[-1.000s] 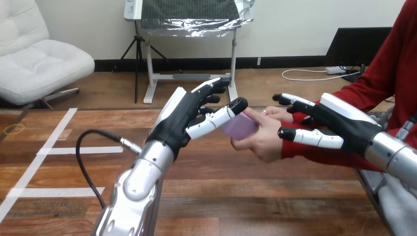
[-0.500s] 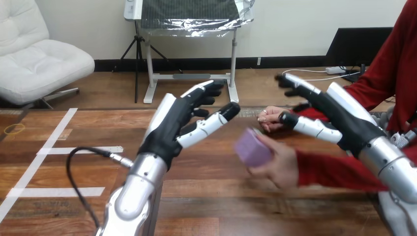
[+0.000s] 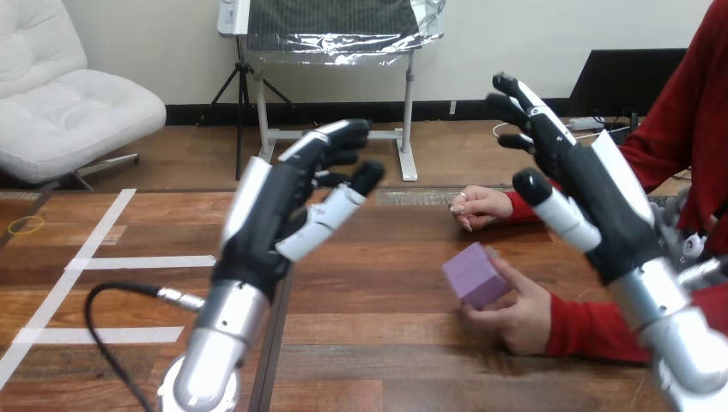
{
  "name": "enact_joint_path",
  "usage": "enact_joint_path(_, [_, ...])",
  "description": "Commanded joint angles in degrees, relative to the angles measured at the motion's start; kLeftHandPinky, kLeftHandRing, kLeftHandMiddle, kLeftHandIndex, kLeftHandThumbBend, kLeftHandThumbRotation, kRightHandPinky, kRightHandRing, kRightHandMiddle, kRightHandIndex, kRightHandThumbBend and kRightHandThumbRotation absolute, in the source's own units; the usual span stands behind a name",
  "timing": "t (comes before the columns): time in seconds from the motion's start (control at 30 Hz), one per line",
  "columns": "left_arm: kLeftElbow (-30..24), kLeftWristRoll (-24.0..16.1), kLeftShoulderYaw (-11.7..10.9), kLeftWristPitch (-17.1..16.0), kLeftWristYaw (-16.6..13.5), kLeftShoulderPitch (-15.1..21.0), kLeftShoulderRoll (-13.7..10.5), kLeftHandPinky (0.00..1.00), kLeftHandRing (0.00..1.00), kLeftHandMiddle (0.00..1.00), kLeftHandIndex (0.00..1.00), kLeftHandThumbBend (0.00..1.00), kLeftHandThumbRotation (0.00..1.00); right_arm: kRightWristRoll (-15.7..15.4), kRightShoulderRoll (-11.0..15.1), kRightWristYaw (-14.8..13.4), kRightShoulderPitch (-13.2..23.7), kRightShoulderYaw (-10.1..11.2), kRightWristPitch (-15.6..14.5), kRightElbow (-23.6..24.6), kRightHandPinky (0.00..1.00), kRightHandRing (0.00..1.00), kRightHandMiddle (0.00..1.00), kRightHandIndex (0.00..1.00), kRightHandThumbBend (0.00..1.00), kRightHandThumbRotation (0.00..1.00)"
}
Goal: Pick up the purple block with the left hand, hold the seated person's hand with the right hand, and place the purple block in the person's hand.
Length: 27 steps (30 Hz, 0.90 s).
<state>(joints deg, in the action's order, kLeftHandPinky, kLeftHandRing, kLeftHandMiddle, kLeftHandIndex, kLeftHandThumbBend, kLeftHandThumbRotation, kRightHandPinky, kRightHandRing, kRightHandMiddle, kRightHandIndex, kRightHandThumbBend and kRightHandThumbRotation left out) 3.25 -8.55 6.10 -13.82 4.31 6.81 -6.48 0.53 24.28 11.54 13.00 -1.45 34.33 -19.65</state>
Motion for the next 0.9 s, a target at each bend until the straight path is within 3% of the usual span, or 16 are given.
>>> enact_joint_path(0.0, [-4.10, 2.37, -2.03, -5.08, -1.06, -0.43, 0.50, 0.71, 0.79, 0.80, 0.78, 0.66, 0.79, 2.87, -3.86, 0.03, -1.91, 0.74, 2.92, 4.38, 0.93, 0.96, 0.96, 0.97, 0.96, 1.00])
enact_joint_path(0.33, [-9.82, 5.03, -3.26, -8.19, -1.56, -6.54, 1.17, 0.66, 0.77, 0.78, 0.79, 0.68, 0.85, 6.74, -13.10, -0.73, -7.66, -1.20, 8.33, 6.60, 0.91, 0.93, 0.94, 0.96, 0.96, 1.00])
enact_joint_path(0.57, [-13.57, 5.73, -3.89, -9.48, -1.23, -10.66, 0.68, 0.66, 0.78, 0.79, 0.81, 0.70, 0.90, 7.18, -16.48, 1.44, -12.13, -3.91, 9.69, 8.50, 0.92, 0.94, 0.95, 0.98, 0.95, 1.00])
enact_joint_path(0.87, [-16.53, 7.75, -4.37, -11.96, 0.05, -15.06, -0.13, 0.66, 0.78, 0.79, 0.82, 0.71, 0.90, 6.43, -18.40, 3.27, -16.33, -6.20, 10.20, 11.29, 0.94, 0.96, 0.97, 0.98, 0.93, 1.00])
